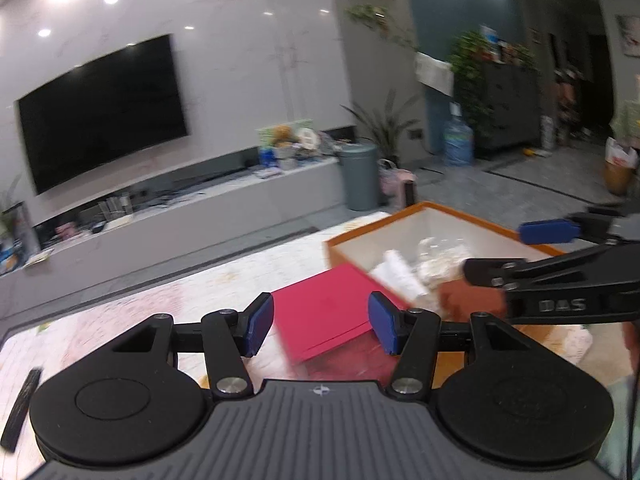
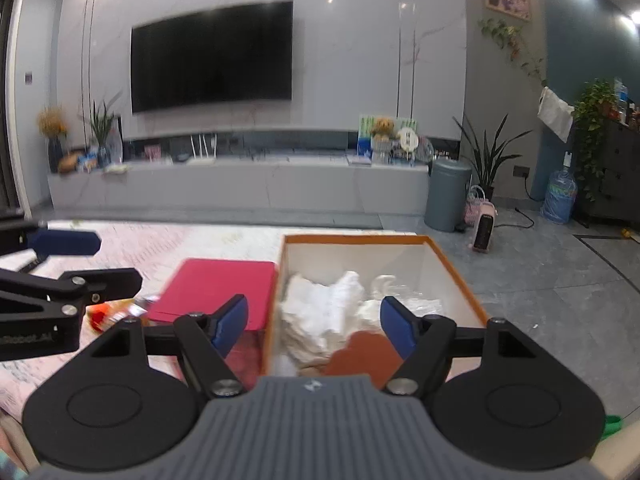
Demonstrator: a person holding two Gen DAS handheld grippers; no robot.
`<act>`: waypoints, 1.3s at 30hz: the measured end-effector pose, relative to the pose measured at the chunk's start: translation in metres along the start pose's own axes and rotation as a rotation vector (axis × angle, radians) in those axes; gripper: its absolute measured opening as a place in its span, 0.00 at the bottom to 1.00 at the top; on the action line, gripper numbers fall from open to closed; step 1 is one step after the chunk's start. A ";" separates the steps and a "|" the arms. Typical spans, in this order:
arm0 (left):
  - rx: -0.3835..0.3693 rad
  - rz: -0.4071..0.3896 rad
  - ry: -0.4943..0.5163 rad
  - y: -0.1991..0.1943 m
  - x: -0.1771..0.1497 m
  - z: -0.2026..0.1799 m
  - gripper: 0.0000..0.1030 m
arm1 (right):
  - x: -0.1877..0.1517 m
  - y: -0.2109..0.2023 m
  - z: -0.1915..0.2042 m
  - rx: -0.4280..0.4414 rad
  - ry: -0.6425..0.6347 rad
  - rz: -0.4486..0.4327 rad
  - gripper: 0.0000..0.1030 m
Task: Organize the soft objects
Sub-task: 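Withdraw both tools from the box back over the bed, then grasp the orange knitted toy with the left tool while the right tool grasps the gold snack wrapper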
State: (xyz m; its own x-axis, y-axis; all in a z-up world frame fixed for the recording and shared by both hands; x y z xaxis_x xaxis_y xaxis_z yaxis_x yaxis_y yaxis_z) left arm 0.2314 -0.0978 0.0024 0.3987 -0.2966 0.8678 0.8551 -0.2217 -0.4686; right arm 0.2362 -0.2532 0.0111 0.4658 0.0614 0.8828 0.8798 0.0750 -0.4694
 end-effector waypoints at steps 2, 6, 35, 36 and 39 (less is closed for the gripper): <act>0.035 -0.006 -0.029 -0.007 -0.009 0.011 0.62 | -0.006 -0.010 0.010 -0.005 0.014 -0.039 0.70; 0.082 -0.021 -0.087 -0.019 -0.026 0.031 0.62 | -0.018 -0.023 0.037 -0.002 0.036 -0.108 0.71; 0.168 0.138 -0.341 -0.018 -0.107 0.148 0.57 | -0.068 0.045 0.199 0.110 -0.074 -0.033 0.70; 0.166 0.155 -0.337 -0.014 -0.106 0.151 0.57 | -0.068 0.050 0.202 0.112 -0.068 -0.024 0.70; 0.138 0.198 -0.324 0.001 -0.103 0.162 0.57 | -0.068 0.064 0.213 0.109 -0.066 -0.008 0.70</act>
Point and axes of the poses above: each gripper's, at about its wrist camera, not at the fingertips, and y roughly the way its jaws point, z to its left, x to its top, the point moved 5 cm from there along y, roughly the way its jaws point, and after that the axes turned 1 degree about z, right-handed, at the moved point
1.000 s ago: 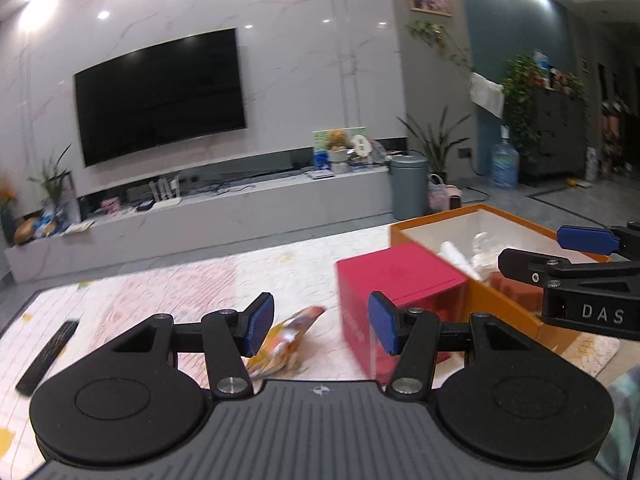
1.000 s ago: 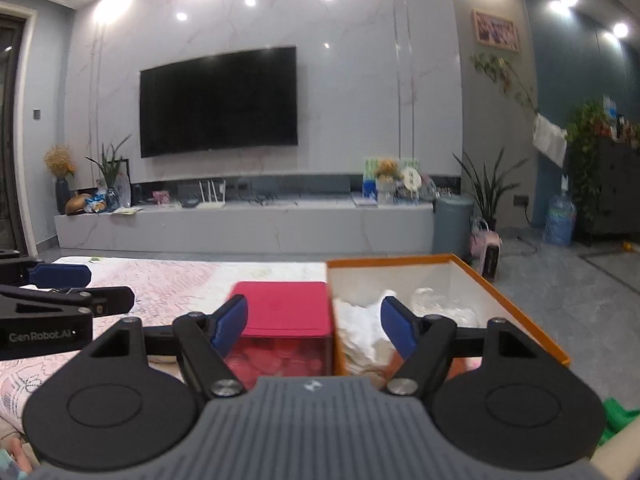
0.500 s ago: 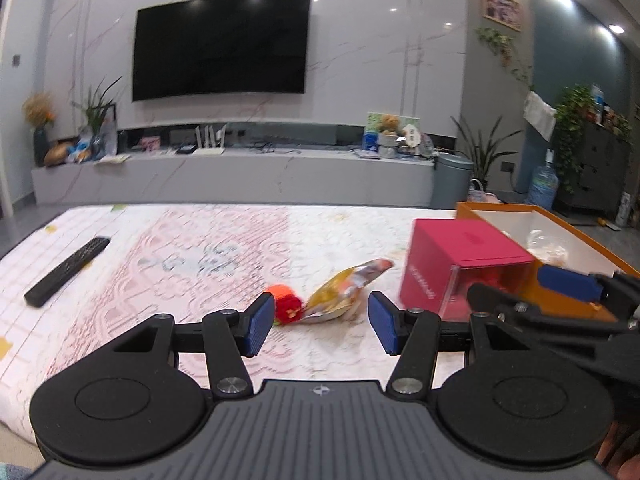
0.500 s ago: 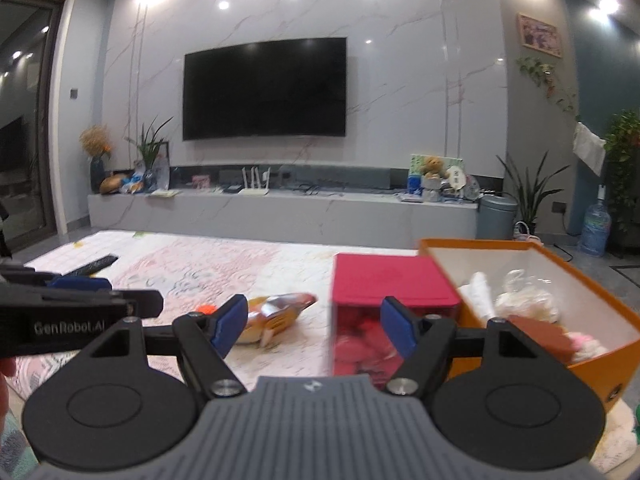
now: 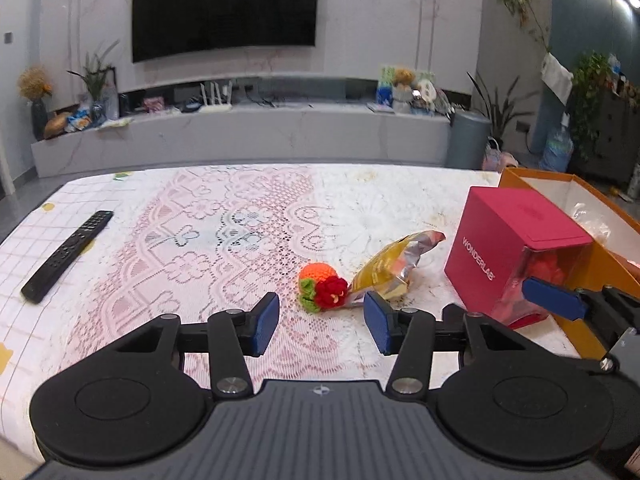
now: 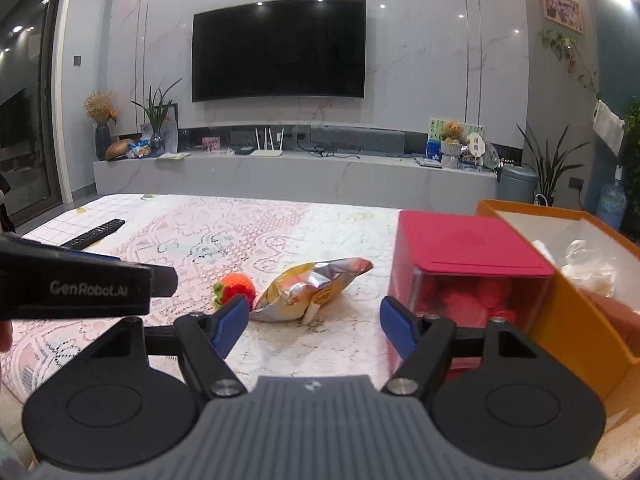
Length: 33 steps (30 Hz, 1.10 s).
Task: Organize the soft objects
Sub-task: 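Grasp the orange knitted toy with the left tool while the right tool grasps the gold snack wrapper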
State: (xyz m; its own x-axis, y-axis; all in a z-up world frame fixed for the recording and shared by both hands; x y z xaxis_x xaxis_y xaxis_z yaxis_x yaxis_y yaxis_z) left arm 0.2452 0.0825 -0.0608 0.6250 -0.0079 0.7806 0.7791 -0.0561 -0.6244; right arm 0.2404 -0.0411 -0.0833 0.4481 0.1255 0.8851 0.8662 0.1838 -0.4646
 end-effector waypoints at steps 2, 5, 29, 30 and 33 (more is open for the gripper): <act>-0.011 0.011 0.019 0.008 0.008 0.003 0.57 | 0.001 0.011 0.003 -0.004 -0.010 0.011 0.70; -0.023 0.013 0.069 0.026 0.018 0.003 0.57 | 0.004 0.031 0.006 -0.009 -0.013 0.043 0.70; -0.042 0.054 -0.059 0.098 0.023 0.034 0.55 | 0.009 0.133 0.000 0.017 0.166 0.170 0.72; -0.040 0.055 -0.061 0.099 0.022 0.035 0.55 | 0.009 0.137 0.001 0.024 0.171 0.175 0.71; -0.043 0.072 -0.068 0.102 0.018 0.036 0.55 | 0.006 0.147 0.004 0.046 0.173 0.198 0.62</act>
Point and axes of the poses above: each gripper's, at about its wrist camera, not at the fingertips, and y roughly the way its jaws point, z to its left, x to its top, the point moved 5 cm from there along y, roughly the way its jaws point, and after that the axes turned 1 degree about z, right-handed, at the moved point
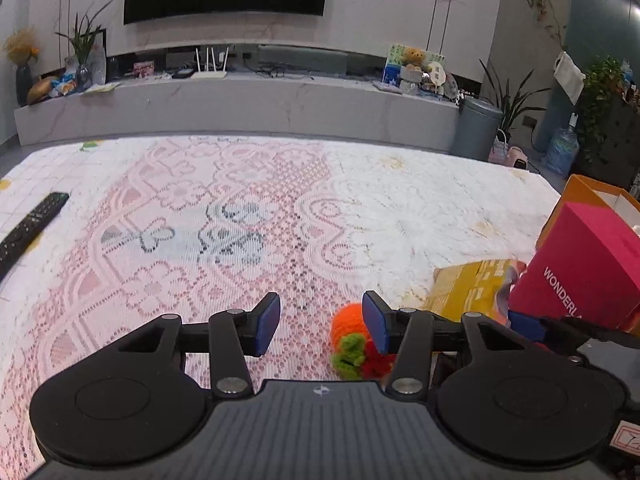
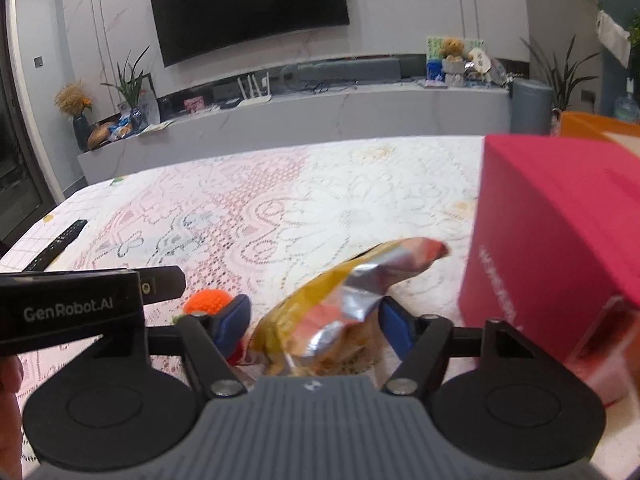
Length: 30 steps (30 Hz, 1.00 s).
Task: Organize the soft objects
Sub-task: 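Grasp the orange knitted toy with the left tool while the right tool grasps the gold snack wrapper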
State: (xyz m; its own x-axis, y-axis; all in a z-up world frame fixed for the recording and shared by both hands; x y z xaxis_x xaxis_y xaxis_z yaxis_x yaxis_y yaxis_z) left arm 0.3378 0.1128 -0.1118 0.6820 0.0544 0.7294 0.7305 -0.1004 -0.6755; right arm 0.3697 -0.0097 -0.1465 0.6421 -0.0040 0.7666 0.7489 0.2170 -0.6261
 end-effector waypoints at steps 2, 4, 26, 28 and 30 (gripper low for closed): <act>-0.007 0.000 0.002 0.001 -0.002 -0.001 0.55 | -0.003 0.003 0.000 0.017 0.006 0.011 0.53; -0.018 0.003 0.003 0.002 -0.003 -0.003 0.55 | -0.005 0.002 0.000 0.022 0.002 0.003 0.50; -0.070 0.054 0.054 0.024 -0.015 -0.030 0.63 | -0.011 -0.024 -0.003 -0.047 -0.255 -0.027 0.33; -0.074 0.065 0.028 0.028 -0.017 -0.026 0.63 | -0.012 -0.024 -0.001 -0.065 -0.279 -0.041 0.37; -0.084 0.066 0.003 0.030 -0.017 -0.024 0.60 | -0.012 -0.024 -0.001 -0.073 -0.282 -0.055 0.38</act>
Point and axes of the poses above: each gripper's, at about its wrist camera, not at the fingertips, and y roughly the way its jaws point, z to its left, x to its top, the point moved 5 cm from there along y, roughly the way its jaws point, and after that the axes turned 1 degree about z, right-handed, at the moved point
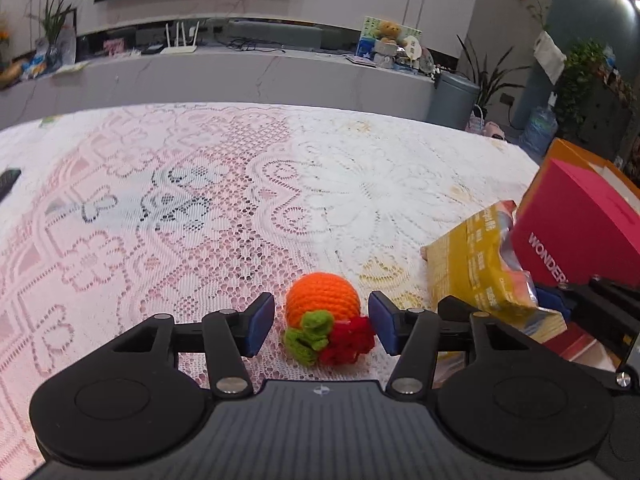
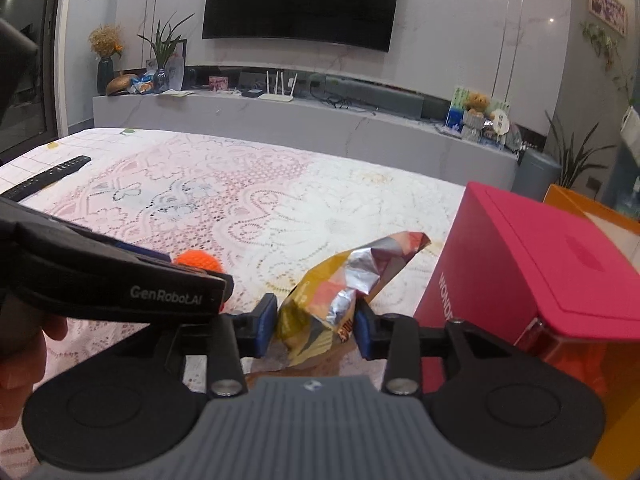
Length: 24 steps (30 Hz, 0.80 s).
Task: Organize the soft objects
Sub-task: 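Grasp the orange knitted toy with the left tool while the right tool grasps the gold snack wrapper, then lift and carry the knitted toy and wrapper with both tools over the orange box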
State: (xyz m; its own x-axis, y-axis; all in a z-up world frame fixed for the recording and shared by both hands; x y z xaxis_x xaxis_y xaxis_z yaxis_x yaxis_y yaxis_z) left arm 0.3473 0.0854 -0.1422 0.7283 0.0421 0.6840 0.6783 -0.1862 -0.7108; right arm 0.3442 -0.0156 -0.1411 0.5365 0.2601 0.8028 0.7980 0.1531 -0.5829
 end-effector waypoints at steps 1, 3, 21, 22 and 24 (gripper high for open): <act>-0.002 0.002 -0.009 0.001 0.000 0.001 0.58 | 0.001 0.000 0.000 0.002 0.007 -0.007 0.40; -0.016 0.004 -0.018 0.003 0.001 0.002 0.50 | 0.001 0.002 0.000 -0.005 0.018 -0.022 0.47; -0.012 -0.065 0.005 -0.016 0.010 -0.003 0.44 | -0.001 -0.001 0.006 -0.031 0.025 -0.065 0.28; -0.013 -0.069 0.002 -0.018 0.012 -0.003 0.44 | 0.000 -0.005 0.008 -0.028 0.020 -0.076 0.25; -0.012 -0.084 -0.003 -0.025 0.014 -0.002 0.44 | 0.002 -0.012 0.009 -0.023 0.010 -0.097 0.24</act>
State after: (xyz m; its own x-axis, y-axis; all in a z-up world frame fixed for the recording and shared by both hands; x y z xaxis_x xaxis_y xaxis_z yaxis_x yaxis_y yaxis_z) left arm 0.3402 0.0888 -0.1141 0.6693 0.0613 0.7405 0.7358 -0.1935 -0.6490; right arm 0.3335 -0.0083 -0.1334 0.4590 0.2354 0.8567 0.8525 0.1547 -0.4993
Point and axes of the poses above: each gripper's, at about its wrist camera, not at the fingertips, and y roughly the way its jaws point, z to its left, x to its top, the point moved 5 cm from there along y, roughly the way its jaws point, and after that the axes turned 1 degree about z, right-handed, at the moved point
